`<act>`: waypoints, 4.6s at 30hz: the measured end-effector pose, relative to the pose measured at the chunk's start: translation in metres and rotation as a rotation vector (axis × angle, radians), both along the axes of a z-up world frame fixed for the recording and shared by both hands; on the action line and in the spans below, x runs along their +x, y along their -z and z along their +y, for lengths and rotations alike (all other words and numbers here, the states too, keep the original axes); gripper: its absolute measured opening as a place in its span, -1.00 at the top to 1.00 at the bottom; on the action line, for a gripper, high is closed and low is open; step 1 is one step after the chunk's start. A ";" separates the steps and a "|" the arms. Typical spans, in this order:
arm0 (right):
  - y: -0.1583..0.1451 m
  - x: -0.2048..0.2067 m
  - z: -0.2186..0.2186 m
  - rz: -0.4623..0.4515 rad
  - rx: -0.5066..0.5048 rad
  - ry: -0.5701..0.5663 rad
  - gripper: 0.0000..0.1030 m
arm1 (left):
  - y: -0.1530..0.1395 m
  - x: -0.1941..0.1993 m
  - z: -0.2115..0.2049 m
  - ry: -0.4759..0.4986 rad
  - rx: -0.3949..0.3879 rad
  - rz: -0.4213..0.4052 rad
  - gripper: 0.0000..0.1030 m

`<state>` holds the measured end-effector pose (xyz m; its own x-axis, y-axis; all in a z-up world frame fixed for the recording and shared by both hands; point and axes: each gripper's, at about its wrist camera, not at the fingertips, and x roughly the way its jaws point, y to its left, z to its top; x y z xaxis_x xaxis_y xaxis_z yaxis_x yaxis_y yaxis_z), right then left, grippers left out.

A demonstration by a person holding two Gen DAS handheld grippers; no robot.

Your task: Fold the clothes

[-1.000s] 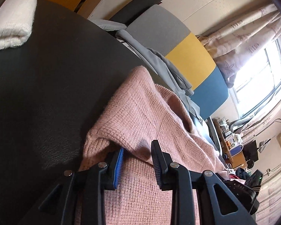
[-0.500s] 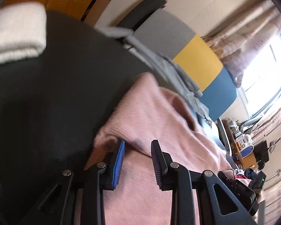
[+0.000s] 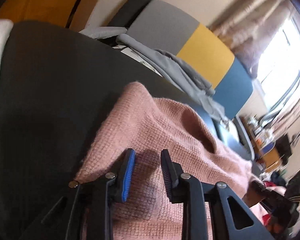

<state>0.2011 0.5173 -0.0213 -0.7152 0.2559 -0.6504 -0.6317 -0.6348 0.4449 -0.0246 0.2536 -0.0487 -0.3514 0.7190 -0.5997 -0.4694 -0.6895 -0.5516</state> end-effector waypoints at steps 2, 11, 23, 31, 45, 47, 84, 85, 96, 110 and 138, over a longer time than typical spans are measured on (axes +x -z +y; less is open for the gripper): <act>-0.014 0.003 -0.009 0.001 0.106 -0.004 0.88 | 0.001 0.000 -0.003 -0.016 0.005 -0.002 0.58; 0.010 0.009 -0.004 -0.131 0.154 0.026 0.86 | 0.000 0.003 -0.002 -0.017 -0.002 0.004 0.60; -0.034 -0.056 -0.076 -0.006 0.293 -0.284 0.51 | 0.003 0.000 -0.004 -0.017 0.016 -0.003 0.60; 0.010 -0.128 -0.076 -0.202 0.353 -0.394 1.00 | 0.005 -0.001 -0.002 -0.030 -0.004 0.006 0.71; 0.000 -0.041 -0.031 -0.204 0.271 -0.254 0.88 | 0.005 -0.002 -0.001 -0.024 -0.001 0.007 0.73; 0.000 -0.018 -0.001 -0.175 0.212 -0.161 0.98 | 0.004 -0.001 0.000 -0.024 -0.006 0.010 0.73; -0.027 0.152 0.039 0.049 0.062 0.069 0.40 | -0.034 0.041 0.044 0.138 -0.224 0.195 0.42; -0.037 0.177 0.046 0.080 0.076 0.129 0.38 | -0.037 0.051 0.048 0.170 -0.197 0.196 0.42; -0.104 0.437 0.112 0.230 0.148 0.829 -0.19 | -0.027 0.106 0.077 0.296 -0.135 0.130 0.41; -0.087 0.487 0.184 0.170 0.040 0.953 0.42 | -0.026 0.109 0.075 0.286 -0.152 0.157 0.41; -0.104 0.122 -0.013 0.336 0.075 -0.040 0.83 | -0.032 0.112 0.061 0.322 -0.037 0.022 0.39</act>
<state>0.3227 0.5044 0.0831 -0.8964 0.2620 -0.3576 -0.4323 -0.6948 0.5748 0.0873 0.3144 -0.0163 -0.1223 0.7730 -0.6225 -0.6785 -0.5229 -0.5160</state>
